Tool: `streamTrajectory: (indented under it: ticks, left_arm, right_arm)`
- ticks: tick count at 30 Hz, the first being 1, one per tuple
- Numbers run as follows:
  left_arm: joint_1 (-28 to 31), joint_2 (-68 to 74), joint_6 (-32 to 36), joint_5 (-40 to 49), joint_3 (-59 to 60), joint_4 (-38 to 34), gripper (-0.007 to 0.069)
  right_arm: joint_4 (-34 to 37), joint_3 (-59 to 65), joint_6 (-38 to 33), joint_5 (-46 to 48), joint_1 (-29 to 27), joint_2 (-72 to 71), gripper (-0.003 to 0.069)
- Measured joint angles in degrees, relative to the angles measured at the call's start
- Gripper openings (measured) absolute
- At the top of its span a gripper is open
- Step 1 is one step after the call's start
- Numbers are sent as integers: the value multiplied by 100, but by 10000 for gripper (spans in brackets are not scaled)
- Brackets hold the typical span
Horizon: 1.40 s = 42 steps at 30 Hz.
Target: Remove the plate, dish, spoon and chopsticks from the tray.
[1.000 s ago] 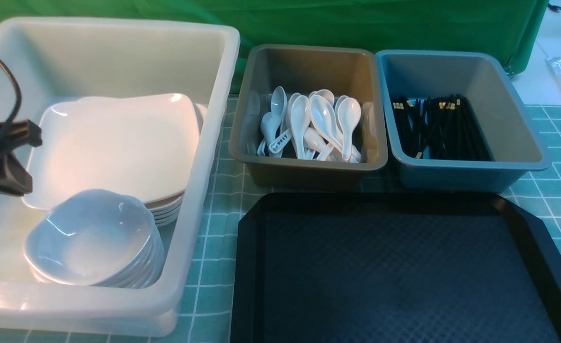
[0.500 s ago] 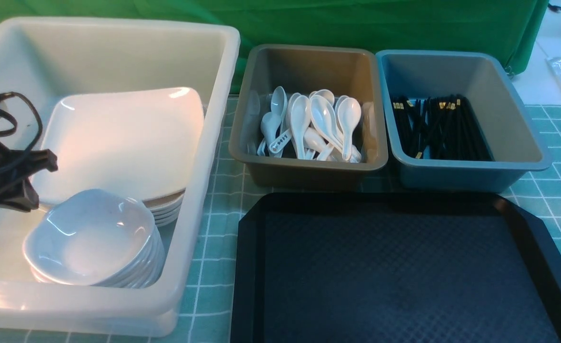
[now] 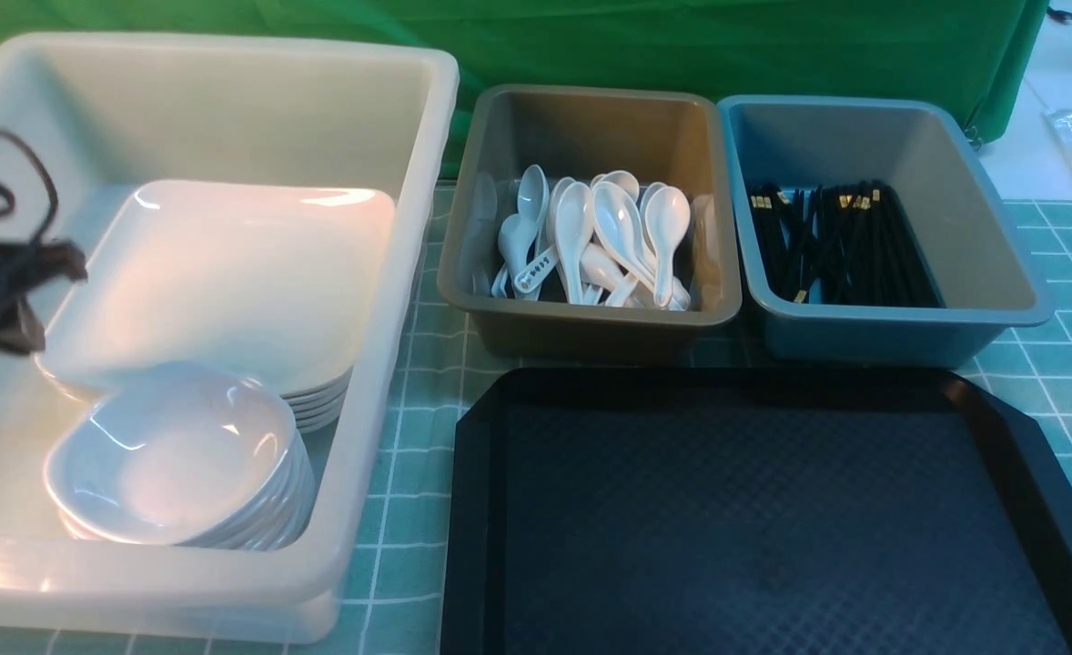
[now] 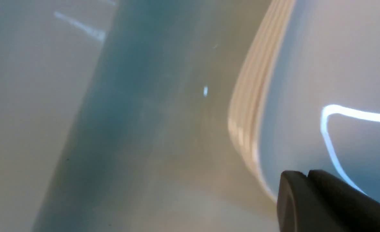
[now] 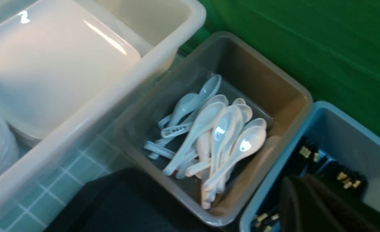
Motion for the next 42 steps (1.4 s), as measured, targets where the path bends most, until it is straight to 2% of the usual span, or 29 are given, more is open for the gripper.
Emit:
streamTrajectory:
  ticks: [6, 13, 17, 18, 20, 21, 24, 26, 31, 39, 42]
  left_arm:
    - [-116, -917, 894, 364, -227, -1130, 14]
    - [-1297, -2029, 1270, 541, -227, -1382, 14]
    - [-2493, -2637, 1358, 629, -227, -1383, 14]
    - [-2867, -2839, 1388, 702, -227, -1360, 14]
    - [-3260, -3038, 1410, 748, -210, -1309, 14]
    - [-3516, -3178, 1410, 732, -135, -1297, 14]
    - [-3965, -3747, 1384, 419, 410, -1257, 14]
    - [-4097, -4173, 1268, 104, 938, -1280, 14]
    - [-4131, -5316, 1102, -743, 2490, -1332, 14]
    - [-4131, -6763, 694, -2128, 4544, -1483, 14]
    - [-4131, -7025, 687, -2612, 4971, -1527, 14]
  right_arm:
    - [-700, 58, 170, 0, 0, -467, 35]
    - [-985, 817, 591, -13, 0, -1784, 35]
    - [-1131, 2343, 1029, -530, 0, -3055, 35]
    - [-1220, 3059, 1301, -994, 0, -3572, 35]
    - [-1355, 3848, 1595, -1549, 0, -4130, 35]
    - [-1542, 4785, 1940, -2119, 0, -4710, 35]
    - [-2094, 6433, 2811, -3192, 0, -5961, 35]
    - [-2493, 7376, 3333, -3821, 0, -6796, 35]
    - [-2751, 9066, 3666, -4746, 0, -8086, 41]
    - [-2793, 9783, 3898, -4956, 0, -8789, 80]
    - [-2800, 9811, 3910, -4982, 0, -8797, 101]
